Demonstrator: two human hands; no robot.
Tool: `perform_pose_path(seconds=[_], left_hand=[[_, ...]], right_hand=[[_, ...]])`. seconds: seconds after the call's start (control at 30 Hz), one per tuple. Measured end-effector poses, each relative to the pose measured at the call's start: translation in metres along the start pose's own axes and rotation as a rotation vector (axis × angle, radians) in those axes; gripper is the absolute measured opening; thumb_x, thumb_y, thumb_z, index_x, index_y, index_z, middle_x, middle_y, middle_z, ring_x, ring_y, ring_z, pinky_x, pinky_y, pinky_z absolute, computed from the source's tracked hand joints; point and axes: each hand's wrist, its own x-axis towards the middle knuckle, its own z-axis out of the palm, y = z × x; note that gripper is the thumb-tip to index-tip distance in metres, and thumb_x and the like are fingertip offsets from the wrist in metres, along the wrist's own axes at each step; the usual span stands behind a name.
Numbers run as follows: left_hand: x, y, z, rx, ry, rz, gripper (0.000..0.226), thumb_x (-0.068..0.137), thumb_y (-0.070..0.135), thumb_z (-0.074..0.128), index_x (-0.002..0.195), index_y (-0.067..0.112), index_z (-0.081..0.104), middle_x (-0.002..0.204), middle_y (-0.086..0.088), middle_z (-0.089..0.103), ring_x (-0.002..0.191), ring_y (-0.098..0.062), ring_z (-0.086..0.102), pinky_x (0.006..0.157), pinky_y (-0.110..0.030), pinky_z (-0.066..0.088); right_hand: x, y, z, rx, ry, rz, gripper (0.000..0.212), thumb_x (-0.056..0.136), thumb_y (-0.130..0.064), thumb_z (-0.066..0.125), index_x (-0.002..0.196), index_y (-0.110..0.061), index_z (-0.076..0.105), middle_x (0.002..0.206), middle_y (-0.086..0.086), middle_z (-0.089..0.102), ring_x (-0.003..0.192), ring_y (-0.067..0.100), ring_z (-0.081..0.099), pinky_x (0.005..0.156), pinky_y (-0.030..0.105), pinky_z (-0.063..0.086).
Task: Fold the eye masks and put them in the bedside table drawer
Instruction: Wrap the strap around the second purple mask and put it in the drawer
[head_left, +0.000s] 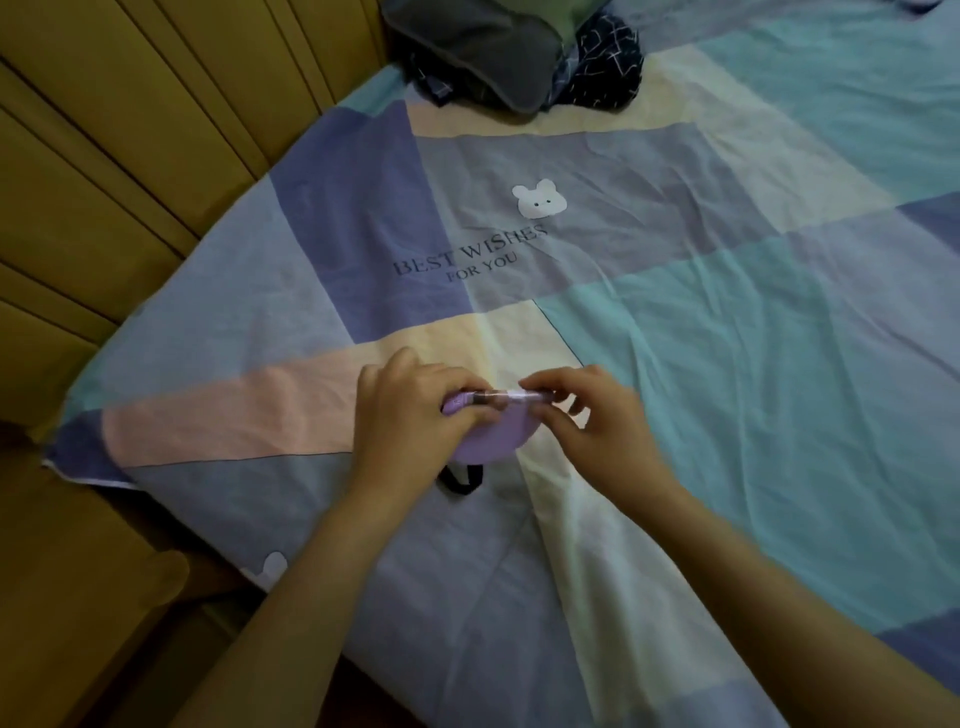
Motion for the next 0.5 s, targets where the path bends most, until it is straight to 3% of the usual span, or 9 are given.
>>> perform_pose_path(seconds=[0.07,0.13,0.2,0.27,0.33,0.4,0.5], left_hand=[[0.004,0.010,-0.005,-0.448,-0.114,-0.243,0.014,0.070,0.034,0.079,0.078,0.025,0.074,0.074,0.011,0.071,0.073,-0.010,0.063,0.063,-0.028,0.048],[0.004,0.016,-0.005,-0.907,-0.287,-0.500,0.021,0.072,0.017,0.080,0.091,0.019,0.072,0.082,0.009,0.074,0.075,-0.006,0.068,0.061,-0.020,0.052],[0.001,0.013,0.005,-1.014,-0.351,-0.602,0.032,0.074,0.011,0.078,0.104,0.018,0.070,0.093,0.003,0.075,0.085,-0.013,0.070,0.069,-0.025,0.056],[-0.001,0.016,0.016,-1.090,-0.254,-0.698,0.031,0.077,0.009,0.075,0.106,0.019,0.070,0.099,-0.002,0.075,0.091,-0.020,0.070,0.076,-0.033,0.058],[0.000,0.017,0.028,-1.244,-0.052,-0.847,0.030,0.079,0.009,0.073,0.107,0.019,0.068,0.101,-0.002,0.074,0.092,-0.020,0.070,0.078,-0.035,0.058],[0.005,0.021,0.035,-1.388,0.103,-0.942,0.030,0.082,0.009,0.069,0.110,0.021,0.064,0.098,0.003,0.072,0.087,-0.013,0.070,0.070,-0.030,0.059],[0.010,0.022,0.042,-1.469,0.181,-0.962,0.030,0.083,0.005,0.067,0.106,0.023,0.063,0.097,0.004,0.070,0.084,-0.009,0.069,0.062,-0.026,0.058]], right_hand=[[0.006,-0.006,-0.010,0.144,-0.015,0.061,0.027,0.081,-0.003,0.066,0.095,-0.026,0.067,0.088,-0.015,0.066,0.081,0.003,0.058,0.069,0.009,0.041],[0.011,-0.011,-0.014,0.368,-0.031,0.148,0.030,0.083,-0.001,0.065,0.100,-0.025,0.065,0.090,-0.002,0.068,0.079,0.009,0.062,0.074,0.021,0.048],[0.012,-0.011,-0.012,0.580,0.031,0.249,0.034,0.084,0.000,0.065,0.110,-0.021,0.061,0.096,0.005,0.069,0.080,0.013,0.064,0.079,0.031,0.053],[0.006,-0.010,-0.006,0.708,0.161,0.383,0.041,0.082,-0.003,0.068,0.118,-0.017,0.057,0.106,0.007,0.067,0.082,0.013,0.066,0.078,0.026,0.056],[-0.008,-0.010,0.003,0.754,0.229,0.494,0.045,0.078,-0.009,0.073,0.119,-0.014,0.057,0.107,0.006,0.067,0.083,0.010,0.067,0.075,0.019,0.053],[-0.024,-0.010,0.015,0.729,0.155,0.542,0.042,0.072,-0.010,0.078,0.111,-0.009,0.063,0.097,0.005,0.071,0.080,0.010,0.068,0.072,0.019,0.053],[-0.040,-0.011,0.027,0.576,0.061,0.520,0.016,0.073,-0.002,0.076,0.086,-0.012,0.074,0.075,-0.001,0.074,0.069,0.012,0.069,0.070,0.027,0.056]])
